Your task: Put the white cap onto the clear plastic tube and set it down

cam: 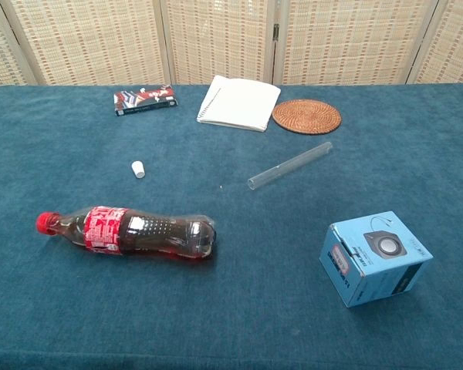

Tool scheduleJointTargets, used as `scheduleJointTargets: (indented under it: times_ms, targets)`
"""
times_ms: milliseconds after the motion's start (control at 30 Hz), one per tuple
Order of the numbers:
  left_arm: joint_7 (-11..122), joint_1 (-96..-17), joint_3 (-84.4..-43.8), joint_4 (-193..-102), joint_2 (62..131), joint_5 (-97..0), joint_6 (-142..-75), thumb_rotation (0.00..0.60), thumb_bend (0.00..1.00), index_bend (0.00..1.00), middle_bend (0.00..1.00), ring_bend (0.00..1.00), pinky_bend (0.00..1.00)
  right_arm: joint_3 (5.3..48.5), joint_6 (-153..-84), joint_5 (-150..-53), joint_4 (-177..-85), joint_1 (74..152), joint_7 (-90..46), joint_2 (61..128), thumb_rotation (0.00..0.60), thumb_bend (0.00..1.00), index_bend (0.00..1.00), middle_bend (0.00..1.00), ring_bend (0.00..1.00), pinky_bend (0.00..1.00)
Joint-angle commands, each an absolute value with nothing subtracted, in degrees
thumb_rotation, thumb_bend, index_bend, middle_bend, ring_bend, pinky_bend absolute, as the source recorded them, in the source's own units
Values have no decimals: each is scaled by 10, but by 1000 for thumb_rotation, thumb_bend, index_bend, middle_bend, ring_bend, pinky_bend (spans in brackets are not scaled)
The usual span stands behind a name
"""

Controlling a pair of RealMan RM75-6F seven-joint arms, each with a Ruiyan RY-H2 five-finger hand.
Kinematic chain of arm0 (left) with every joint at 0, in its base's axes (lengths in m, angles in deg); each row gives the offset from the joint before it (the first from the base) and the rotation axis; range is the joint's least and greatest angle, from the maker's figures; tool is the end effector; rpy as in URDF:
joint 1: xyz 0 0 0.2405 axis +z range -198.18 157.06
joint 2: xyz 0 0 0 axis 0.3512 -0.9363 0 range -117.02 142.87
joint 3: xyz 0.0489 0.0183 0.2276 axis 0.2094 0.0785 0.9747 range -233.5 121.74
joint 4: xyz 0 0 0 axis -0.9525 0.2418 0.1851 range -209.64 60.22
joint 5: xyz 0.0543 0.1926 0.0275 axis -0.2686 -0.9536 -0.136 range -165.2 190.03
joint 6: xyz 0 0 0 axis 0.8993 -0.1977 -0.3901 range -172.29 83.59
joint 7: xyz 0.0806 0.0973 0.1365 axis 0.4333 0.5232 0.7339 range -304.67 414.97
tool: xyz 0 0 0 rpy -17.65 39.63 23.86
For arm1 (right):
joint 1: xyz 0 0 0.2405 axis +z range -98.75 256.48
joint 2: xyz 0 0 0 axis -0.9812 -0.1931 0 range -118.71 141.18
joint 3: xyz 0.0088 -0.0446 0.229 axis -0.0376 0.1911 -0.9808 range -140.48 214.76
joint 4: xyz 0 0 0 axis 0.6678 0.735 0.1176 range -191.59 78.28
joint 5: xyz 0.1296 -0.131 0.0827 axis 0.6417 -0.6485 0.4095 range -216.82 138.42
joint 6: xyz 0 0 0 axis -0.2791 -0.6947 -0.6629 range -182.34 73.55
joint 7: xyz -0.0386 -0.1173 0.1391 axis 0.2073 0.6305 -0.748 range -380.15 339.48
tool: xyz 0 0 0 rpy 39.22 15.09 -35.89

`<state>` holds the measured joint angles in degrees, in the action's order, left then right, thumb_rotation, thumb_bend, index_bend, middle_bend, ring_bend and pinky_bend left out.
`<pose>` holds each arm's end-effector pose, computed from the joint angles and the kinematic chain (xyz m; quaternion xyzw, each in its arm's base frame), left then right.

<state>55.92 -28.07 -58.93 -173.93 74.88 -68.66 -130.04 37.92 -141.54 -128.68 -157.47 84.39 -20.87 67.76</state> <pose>-0.2703 0.2318 0.1640 -0.5651 -0.4101 -0.4115 0.5858 -0.2601 -0.2089 0.1728 0.6145 -0.3865 0.4011 0.5587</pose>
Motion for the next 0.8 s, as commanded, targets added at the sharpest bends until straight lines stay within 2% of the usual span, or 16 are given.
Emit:
scheduleJointTargets:
  times_ms: [33,433,600,667,800]
  targets:
    - [557,-280,-590,-1740,748,-687,-1299,600,358,219,201,223,330,377,-1413,-1287,-1576,845,-207,677,600,317,574,693,667,737]
    - [561,-280,-594,-1743,746,-693,-1294,600,358,219,201,223,330,362,-1398,-1290,-1582,854,-210,673,600,318,574,695,667,737]
    - [566,-283,-600,-1747,743,-696,-1292,600,358,219,201,223,330,347,-1366,-1284,-1589,879,-208,663,600,317,574,716,680,742]
    - [567,-285,-602,-1748,742,-695,-1290,600,358,219,201,223,330,337,-1344,-1274,-1593,895,-207,658,600,317,574,738,711,776]
    - [570,-287,-602,-1751,745,-699,-1287,600,357,219,201,223,330,305,-1272,-1247,-1597,953,-202,649,600,318,570,822,825,954]
